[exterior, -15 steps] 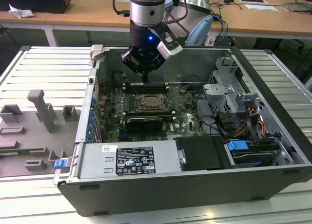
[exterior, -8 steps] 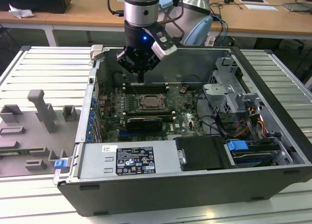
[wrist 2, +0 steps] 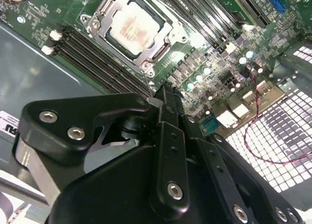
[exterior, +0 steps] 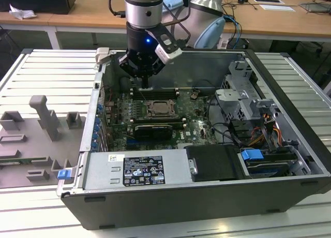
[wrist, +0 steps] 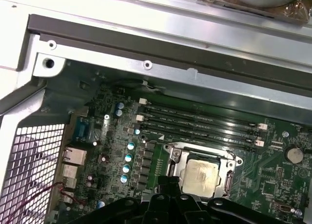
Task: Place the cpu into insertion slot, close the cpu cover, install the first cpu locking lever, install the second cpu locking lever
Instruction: 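Install the first cpu locking lever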
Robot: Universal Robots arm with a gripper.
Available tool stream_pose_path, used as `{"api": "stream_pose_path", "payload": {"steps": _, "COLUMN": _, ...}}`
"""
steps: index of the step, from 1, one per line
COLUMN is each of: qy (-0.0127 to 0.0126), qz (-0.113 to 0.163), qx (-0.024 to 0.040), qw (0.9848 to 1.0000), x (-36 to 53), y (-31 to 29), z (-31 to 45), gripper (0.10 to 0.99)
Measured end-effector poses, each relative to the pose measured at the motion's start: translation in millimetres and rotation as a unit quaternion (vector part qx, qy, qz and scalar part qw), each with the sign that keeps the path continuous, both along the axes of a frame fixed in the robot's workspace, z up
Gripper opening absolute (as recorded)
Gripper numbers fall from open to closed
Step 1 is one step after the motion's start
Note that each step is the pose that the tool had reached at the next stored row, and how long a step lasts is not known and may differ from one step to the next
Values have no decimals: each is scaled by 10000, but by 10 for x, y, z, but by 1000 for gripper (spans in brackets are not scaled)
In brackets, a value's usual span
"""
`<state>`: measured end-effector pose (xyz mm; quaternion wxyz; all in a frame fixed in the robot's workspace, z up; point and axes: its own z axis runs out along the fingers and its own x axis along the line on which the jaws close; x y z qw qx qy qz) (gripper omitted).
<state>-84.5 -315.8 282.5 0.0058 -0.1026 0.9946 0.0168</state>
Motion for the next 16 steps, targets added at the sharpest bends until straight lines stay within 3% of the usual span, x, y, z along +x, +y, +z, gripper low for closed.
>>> {"api": "stream_pose_path", "payload": {"steps": 5, "qy": 0, "qz": -1, "qx": 0, "qw": 10000, "x": -141, "y": 0, "z": -21, "gripper": 106}}
{"api": "stream_pose_path", "payload": {"steps": 8, "qy": -1, "qz": -7, "qx": 2, "qw": 10000, "x": -293, "y": 1, "z": -53, "gripper": 106}}
{"api": "stream_pose_path", "payload": {"steps": 16, "qy": 0, "qz": -67, "qx": 2, "qw": 10000, "x": -338, "y": 23, "z": -191, "gripper": 106}}
